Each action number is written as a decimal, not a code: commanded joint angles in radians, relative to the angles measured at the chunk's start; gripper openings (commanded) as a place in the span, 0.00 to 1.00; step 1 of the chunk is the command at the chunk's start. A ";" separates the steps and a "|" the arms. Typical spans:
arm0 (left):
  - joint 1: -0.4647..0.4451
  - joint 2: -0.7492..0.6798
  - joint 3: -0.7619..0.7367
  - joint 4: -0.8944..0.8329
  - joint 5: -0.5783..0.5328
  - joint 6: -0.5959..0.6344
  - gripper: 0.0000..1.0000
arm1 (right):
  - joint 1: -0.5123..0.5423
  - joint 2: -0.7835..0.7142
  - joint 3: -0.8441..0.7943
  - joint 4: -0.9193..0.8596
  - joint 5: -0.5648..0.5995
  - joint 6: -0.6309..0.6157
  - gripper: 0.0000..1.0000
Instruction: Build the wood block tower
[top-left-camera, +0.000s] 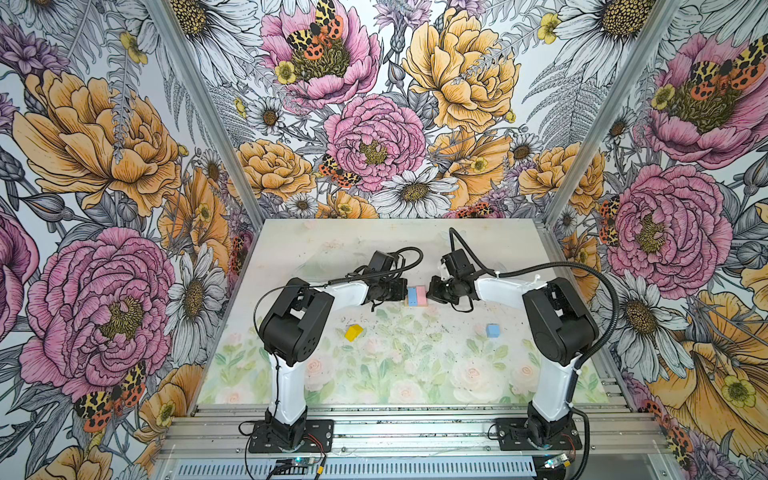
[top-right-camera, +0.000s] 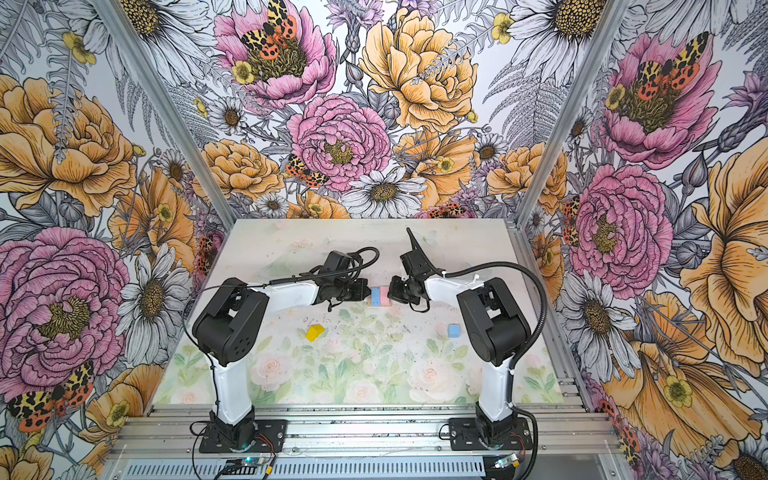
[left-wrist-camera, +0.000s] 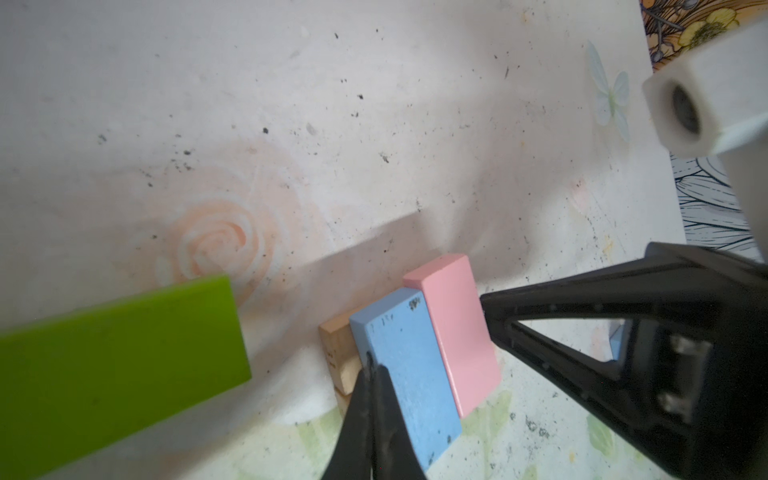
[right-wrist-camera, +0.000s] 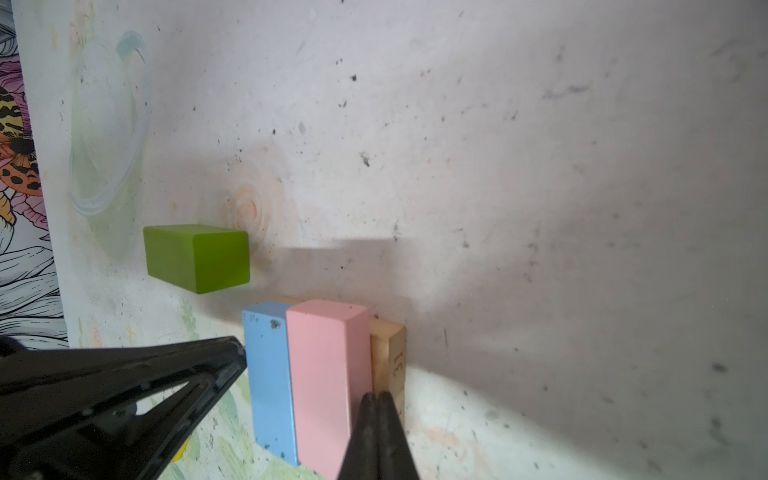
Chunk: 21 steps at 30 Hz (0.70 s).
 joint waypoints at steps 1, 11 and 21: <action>-0.002 0.018 0.024 0.010 0.020 -0.008 0.00 | 0.010 -0.040 -0.007 0.017 0.006 0.017 0.00; -0.002 0.015 0.022 0.009 0.018 -0.008 0.00 | 0.015 -0.040 -0.011 0.016 0.006 0.018 0.00; 0.001 0.014 0.022 0.007 0.014 -0.007 0.00 | 0.016 -0.045 -0.012 0.015 0.007 0.021 0.00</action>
